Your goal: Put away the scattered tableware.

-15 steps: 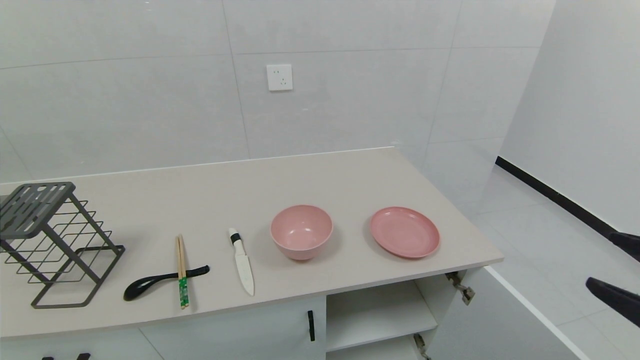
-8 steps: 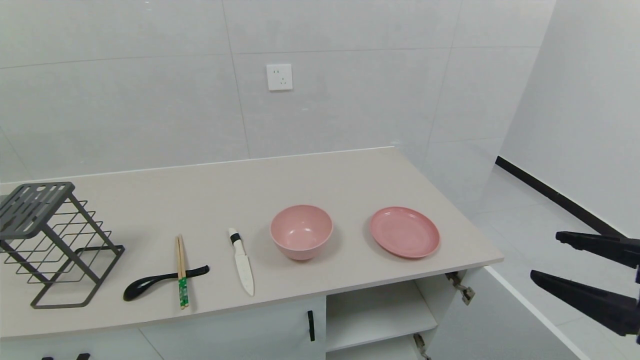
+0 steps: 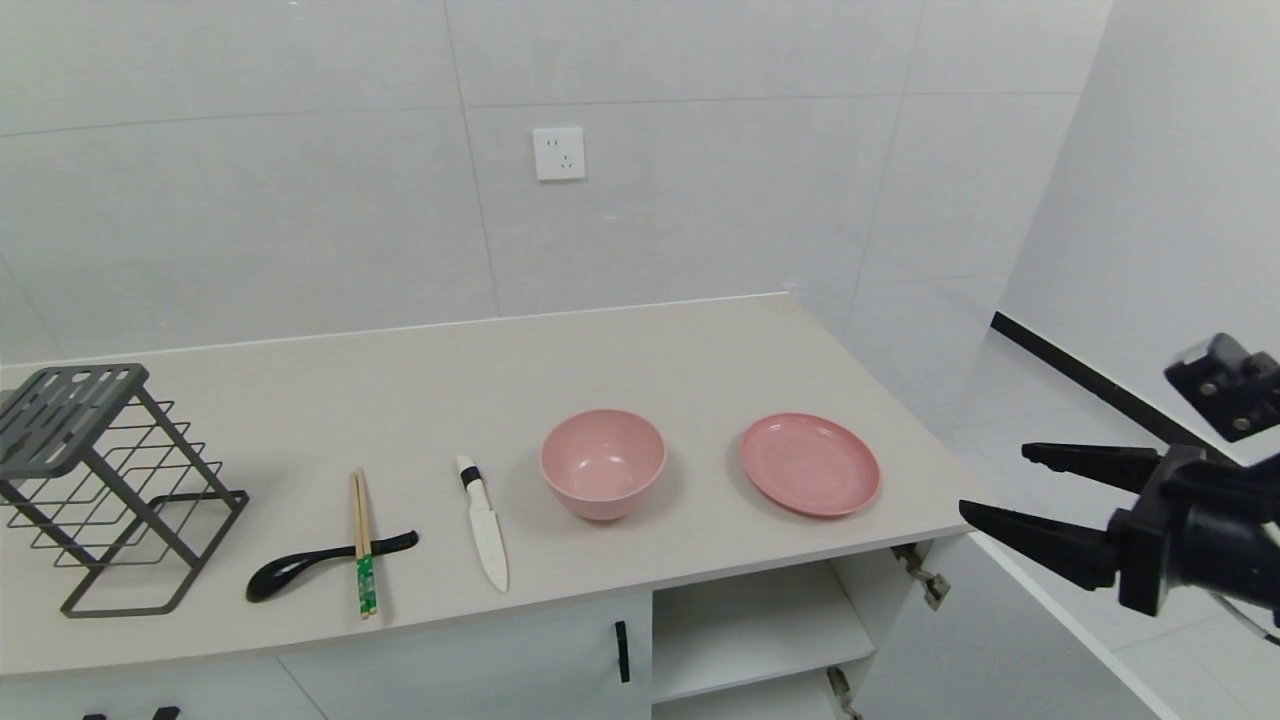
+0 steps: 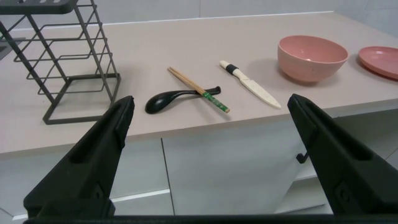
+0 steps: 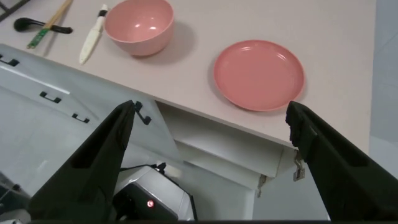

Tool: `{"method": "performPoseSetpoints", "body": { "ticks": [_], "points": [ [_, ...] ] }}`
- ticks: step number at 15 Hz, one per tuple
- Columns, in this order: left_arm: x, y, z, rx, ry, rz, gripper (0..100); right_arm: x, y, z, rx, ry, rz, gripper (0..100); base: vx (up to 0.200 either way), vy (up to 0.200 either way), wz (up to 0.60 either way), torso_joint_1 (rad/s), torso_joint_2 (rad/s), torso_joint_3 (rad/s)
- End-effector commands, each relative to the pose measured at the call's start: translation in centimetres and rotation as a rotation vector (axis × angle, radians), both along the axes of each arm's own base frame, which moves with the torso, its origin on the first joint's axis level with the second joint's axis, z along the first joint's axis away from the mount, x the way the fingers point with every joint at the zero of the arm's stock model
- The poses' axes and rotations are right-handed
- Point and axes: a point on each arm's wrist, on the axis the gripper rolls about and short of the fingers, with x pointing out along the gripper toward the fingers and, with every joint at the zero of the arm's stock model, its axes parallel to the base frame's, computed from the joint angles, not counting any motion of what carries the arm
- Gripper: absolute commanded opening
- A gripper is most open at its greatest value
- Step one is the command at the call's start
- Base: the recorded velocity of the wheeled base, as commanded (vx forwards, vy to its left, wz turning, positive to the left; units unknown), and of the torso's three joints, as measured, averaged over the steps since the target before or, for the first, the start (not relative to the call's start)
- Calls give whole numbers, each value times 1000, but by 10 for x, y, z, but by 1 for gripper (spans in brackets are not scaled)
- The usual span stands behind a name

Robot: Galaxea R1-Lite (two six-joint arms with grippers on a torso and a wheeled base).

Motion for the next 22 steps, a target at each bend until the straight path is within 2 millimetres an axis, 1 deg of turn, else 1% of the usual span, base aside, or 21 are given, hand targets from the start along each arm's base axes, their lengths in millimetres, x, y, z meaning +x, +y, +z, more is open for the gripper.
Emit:
{"method": "performPoseSetpoints", "body": {
  "ticks": [1,5,6,11,13,17,19,21,22],
  "points": [
    [0,0,0,0,0,0,100,23,3,-22,-24,79,-19,100,0,0,0,0,0,0],
    [0,0,0,0,0,0,100,43,7,-35,-29,97,-23,100,0,0,0,0,0,0],
    [0,0,0,0,2,0,100,45,8,-37,-29,100,-23,100,0,0,0,0,0,0],
    [0,0,0,0,0,0,100,78,8,-57,-36,131,-50,100,0,0,0,0,0,0],
    [0,0,0,0,0,0,100,93,10,-71,-34,122,-54,100,0,0,0,0,0,0],
    [0,0,0,0,2,0,100,105,9,-89,-38,145,-67,100,0,0,0,0,0,0],
    [0,0,0,0,2,0,100,111,9,-95,-49,156,-93,100,0,0,0,0,0,0],
    [0,0,0,0,0,0,100,120,9,-103,-55,157,-110,100,0,0,0,0,0,0],
    [0,0,0,0,0,0,100,128,10,-110,-53,156,-111,100,0,0,0,0,0,0]
  ]
}}
